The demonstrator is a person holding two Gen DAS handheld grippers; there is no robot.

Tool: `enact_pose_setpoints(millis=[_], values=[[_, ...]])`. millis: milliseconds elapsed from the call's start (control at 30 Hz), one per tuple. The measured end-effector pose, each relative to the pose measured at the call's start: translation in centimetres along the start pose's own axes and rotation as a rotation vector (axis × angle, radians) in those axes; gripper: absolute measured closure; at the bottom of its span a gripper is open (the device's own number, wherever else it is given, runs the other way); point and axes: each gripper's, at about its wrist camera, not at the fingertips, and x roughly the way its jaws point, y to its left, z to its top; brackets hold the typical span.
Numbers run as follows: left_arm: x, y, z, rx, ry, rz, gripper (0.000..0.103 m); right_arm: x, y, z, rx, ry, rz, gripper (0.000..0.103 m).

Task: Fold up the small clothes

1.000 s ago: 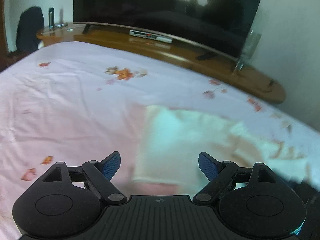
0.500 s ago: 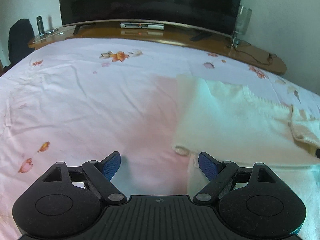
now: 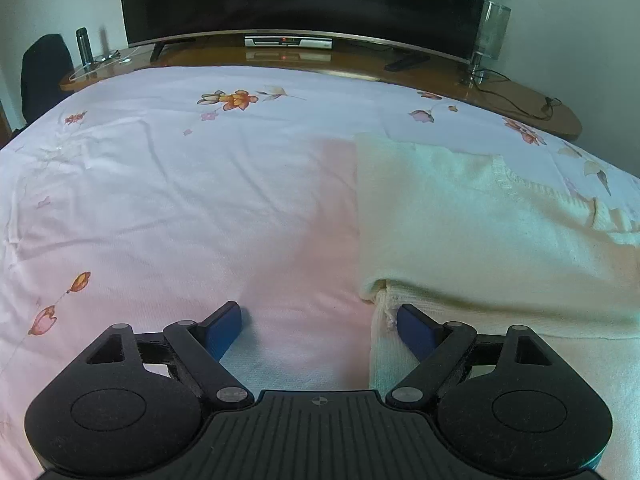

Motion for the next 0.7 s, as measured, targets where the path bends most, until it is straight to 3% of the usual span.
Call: enact_pose_setpoints(millis=[67, 167, 267, 367, 400, 433, 500, 567, 667, 700], values=[[0.0, 0.0, 0.0, -0.004, -0.001, 0.000, 0.018, 0.3, -1.7, -0.3, 0.060, 0.033, -0.007, 0.097], [-0.6, 0.1, 0.0, -0.030, -0.031, 0.013, 0.018, 0.6, -2.1, -0.4, 0.038, 0.078, 0.028, 0.093], [-0.5, 0.2, 0.3, -0.042, -0.055, 0.025, 0.019, 0.2, -2.7, -0.1, 0.042, 0.047, 0.001, 0.080], [0.0, -0.2, 0.4, -0.033, -0.074, 0.012, 0.019, 0.3, -3.3, -0.2, 0.065, 0.051, 0.002, 0.081], [0.0, -0.4, 0.3, -0.028, -0.088, 0.009, 0.025, 0.4, -3.4, -0.3, 0.061, 0.052, 0.002, 0.083], [0.0, -0.4, 0.2, -0.026, -0.098, -0.004, 0.039, 0.3, -3.4, -0.2, 0.058, 0.049, -0.001, 0.084], [-0.2, -0.5, 0.1, -0.032, -0.116, -0.031, 0.054, 0.0, -3.8, -0.3, 0.051, 0.034, -0.019, 0.097], [-0.7, -0.9, 0.1, -0.029, -0.143, -0.034, 0.078, 0.1, -3.5, -0.4, 0.033, 0.031, -0.022, 0.097], [-1.0, -0.8, 0.1, -0.049, -0.162, -0.041, 0.082, -2.0, -3.2, -0.3, -0.017, -0.053, -0.030, 0.098], [-0.8, -0.8, 0.0, -0.049, -0.151, -0.041, 0.082, -1.9, -3.3, -0.5, -0.028, -0.045, -0.038, 0.098]])
